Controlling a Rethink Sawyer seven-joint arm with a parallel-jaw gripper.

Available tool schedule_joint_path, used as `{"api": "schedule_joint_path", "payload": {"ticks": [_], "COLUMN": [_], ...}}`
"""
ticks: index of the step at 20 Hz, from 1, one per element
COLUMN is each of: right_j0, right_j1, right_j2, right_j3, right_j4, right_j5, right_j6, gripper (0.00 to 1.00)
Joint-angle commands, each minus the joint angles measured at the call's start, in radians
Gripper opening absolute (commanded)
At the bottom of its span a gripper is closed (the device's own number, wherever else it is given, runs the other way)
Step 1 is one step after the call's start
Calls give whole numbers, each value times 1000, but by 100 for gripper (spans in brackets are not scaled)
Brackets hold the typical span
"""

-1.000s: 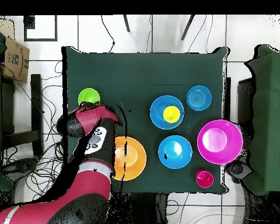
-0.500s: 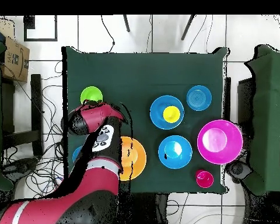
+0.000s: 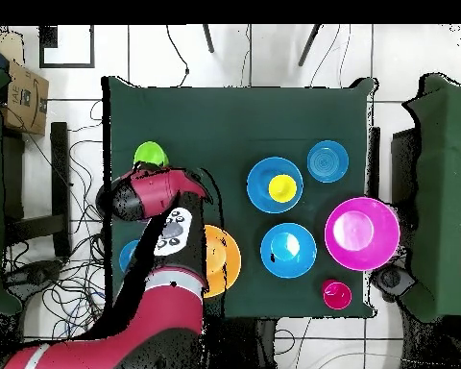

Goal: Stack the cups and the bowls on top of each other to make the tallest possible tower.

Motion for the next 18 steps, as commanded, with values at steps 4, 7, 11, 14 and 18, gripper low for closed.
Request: {"api": "schedule_joint_path", "payload": {"ticks": [4,7,11,14,18], "right_j0": [-139,-208,-290,-353,-411], "right_j1": [-182,-229,-286,-334,-390], "right_j2": [152,198,252,295,342], "right_j3": [136,171,225,266,320], "right_j4": [-48,-64,-87,-104,-122], "right_j5": [200,212,227,240,255], "right_j6": [-124,-176,-228,-273,-286], "gripper": [0,0,0,0,0]}}
